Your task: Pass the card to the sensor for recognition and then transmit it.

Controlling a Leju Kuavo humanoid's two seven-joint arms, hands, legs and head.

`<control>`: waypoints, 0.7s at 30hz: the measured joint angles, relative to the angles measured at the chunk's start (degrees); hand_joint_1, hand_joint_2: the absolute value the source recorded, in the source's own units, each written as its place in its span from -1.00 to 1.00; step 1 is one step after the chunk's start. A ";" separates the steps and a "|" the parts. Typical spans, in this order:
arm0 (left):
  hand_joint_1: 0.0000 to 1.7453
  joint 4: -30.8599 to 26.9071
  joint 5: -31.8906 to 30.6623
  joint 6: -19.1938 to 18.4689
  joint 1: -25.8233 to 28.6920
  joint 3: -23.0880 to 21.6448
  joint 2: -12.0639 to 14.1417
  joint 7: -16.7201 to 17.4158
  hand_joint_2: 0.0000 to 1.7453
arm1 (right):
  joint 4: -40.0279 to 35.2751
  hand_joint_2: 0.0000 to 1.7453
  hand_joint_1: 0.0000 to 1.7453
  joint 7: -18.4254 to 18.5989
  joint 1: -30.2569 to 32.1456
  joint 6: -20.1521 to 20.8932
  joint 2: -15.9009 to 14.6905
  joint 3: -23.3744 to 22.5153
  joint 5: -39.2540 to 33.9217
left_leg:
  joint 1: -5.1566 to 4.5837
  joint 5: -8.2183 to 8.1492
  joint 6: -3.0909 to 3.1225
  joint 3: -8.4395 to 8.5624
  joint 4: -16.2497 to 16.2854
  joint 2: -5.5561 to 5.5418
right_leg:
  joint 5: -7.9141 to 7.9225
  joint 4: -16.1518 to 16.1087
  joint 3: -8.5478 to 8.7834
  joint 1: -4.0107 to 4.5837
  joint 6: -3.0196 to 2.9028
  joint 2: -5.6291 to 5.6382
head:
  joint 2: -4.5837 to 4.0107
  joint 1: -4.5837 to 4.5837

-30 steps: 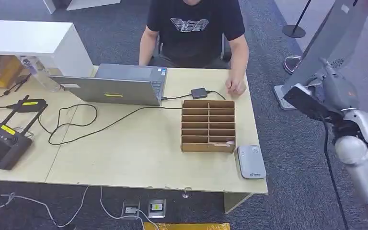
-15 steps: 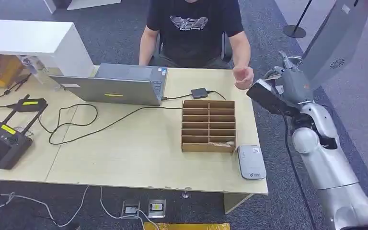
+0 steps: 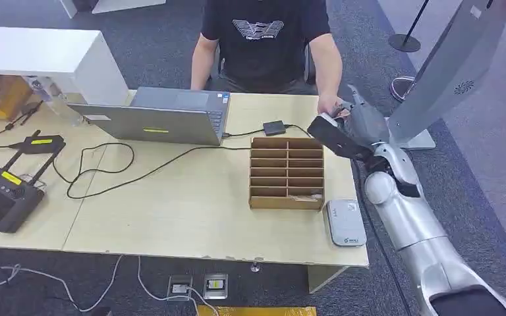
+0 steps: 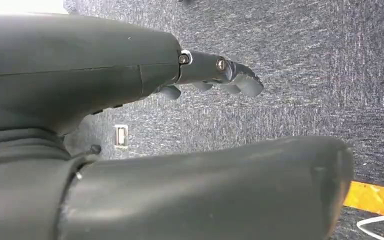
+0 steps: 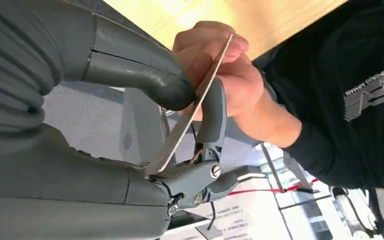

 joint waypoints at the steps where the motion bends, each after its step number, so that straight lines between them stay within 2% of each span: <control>1: -1.00 0.00 -0.02 0.00 0.00 0.00 0.00 0.00 -1.00 | 0.46 1.00 1.00 0.09 -0.02 0.02 0.13 0.05 0.07 | 0.00 0.00 0.00 0.00 0.00 0.00 | 0.00 0.00 0.00 0.00 0.00 0.00 | 0.00 0.02; 5: -1.00 0.00 -0.17 -0.05 0.02 0.00 0.00 0.00 -1.00 | 1.60 1.00 1.00 0.33 -0.09 0.07 0.44 0.20 0.61 | 0.00 0.00 0.00 0.00 0.00 0.00 | 0.00 0.00 -0.01 0.00 0.00 0.00 | 0.00 0.02; 6: -1.00 0.00 -0.20 -0.07 0.02 0.00 0.00 0.00 -1.00 | 1.86 1.00 -0.14 0.35 -0.11 0.07 0.44 0.22 0.70 | 0.00 0.00 0.00 0.00 0.01 0.00 | 0.00 0.00 -0.02 0.00 0.00 0.00 | 0.00 0.00; 7: -1.00 0.00 -0.20 -0.07 0.02 0.00 0.00 0.00 -1.00 | 2.01 1.00 -1.00 0.35 -0.12 0.07 0.46 0.24 0.74 | 0.00 0.00 0.00 -0.01 0.01 0.00 | 0.00 0.00 -0.02 0.00 0.00 0.00 | 0.00 0.02; 9: -1.00 0.00 -0.22 -0.07 0.03 0.00 0.00 0.00 -1.00 | 2.36 1.00 -1.00 0.39 -0.22 0.07 0.59 0.26 0.77 | 0.00 0.00 0.00 -0.01 0.01 0.00 | 0.00 0.00 -0.03 0.00 0.00 0.01 | 0.00 0.02; 10: -1.00 0.00 -0.22 -0.07 0.03 0.00 0.00 0.00 -1.00 | 2.52 -1.00 -1.00 0.52 -0.27 -0.02 0.59 0.26 0.92 | 0.00 0.00 0.00 -0.01 0.00 0.00 | 0.00 0.00 -0.04 0.00 0.00 0.01 | 0.00 0.00; 16: -1.00 0.00 -0.22 -0.05 0.06 0.00 -0.02 0.00 -1.00 | 3.54 -1.00 -1.00 0.63 -0.32 -1.55 0.59 0.26 1.44 | 0.00 0.00 0.00 0.00 0.01 0.01 | 0.00 -0.01 -0.04 0.00 0.00 0.02 | 0.00 0.00; 21: -1.00 0.00 -0.15 0.04 0.18 0.00 -0.02 0.02 -1.00 | 3.69 -1.00 -1.00 1.03 0.02 -5.99 0.53 0.26 3.02 | 0.00 0.00 0.00 0.03 0.01 0.03 | 0.00 -0.01 -0.04 0.00 0.00 0.03 | 0.00 0.02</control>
